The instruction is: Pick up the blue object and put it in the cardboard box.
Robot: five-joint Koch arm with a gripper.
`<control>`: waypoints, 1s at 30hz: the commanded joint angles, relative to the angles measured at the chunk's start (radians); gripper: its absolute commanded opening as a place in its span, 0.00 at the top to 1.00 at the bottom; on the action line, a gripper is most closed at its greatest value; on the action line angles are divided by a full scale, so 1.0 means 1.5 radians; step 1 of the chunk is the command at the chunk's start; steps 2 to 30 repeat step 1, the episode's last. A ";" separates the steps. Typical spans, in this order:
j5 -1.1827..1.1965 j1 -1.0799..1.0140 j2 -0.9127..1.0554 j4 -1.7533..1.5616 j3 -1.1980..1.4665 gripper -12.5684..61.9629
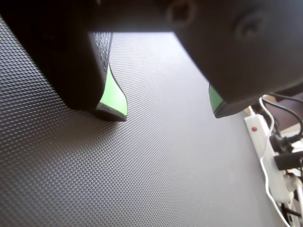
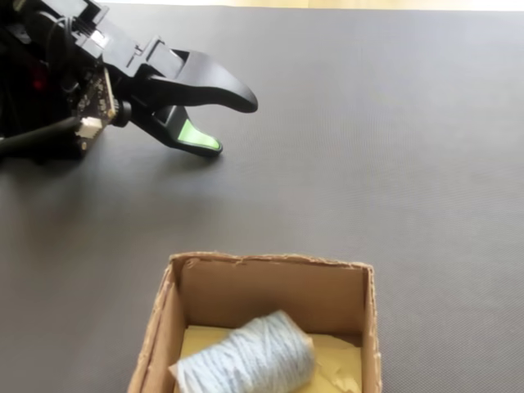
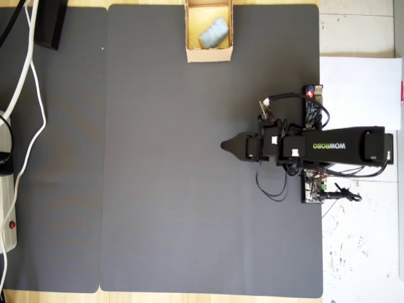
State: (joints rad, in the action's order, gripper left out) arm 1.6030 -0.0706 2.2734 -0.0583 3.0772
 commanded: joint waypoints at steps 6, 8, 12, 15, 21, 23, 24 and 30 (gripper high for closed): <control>0.012 0.000 0.061 0.070 0.027 0.37; 0.012 0.000 0.061 0.070 0.027 0.37; 0.012 0.000 0.061 0.070 0.027 0.37; 0.012 0.000 0.061 0.070 0.027 0.37; 0.012 0.000 0.061 0.070 0.027 0.37; 0.012 0.000 0.061 0.070 0.027 0.37; 0.012 0.000 0.061 0.070 0.027 0.37; 0.012 0.000 0.061 0.070 0.027 0.37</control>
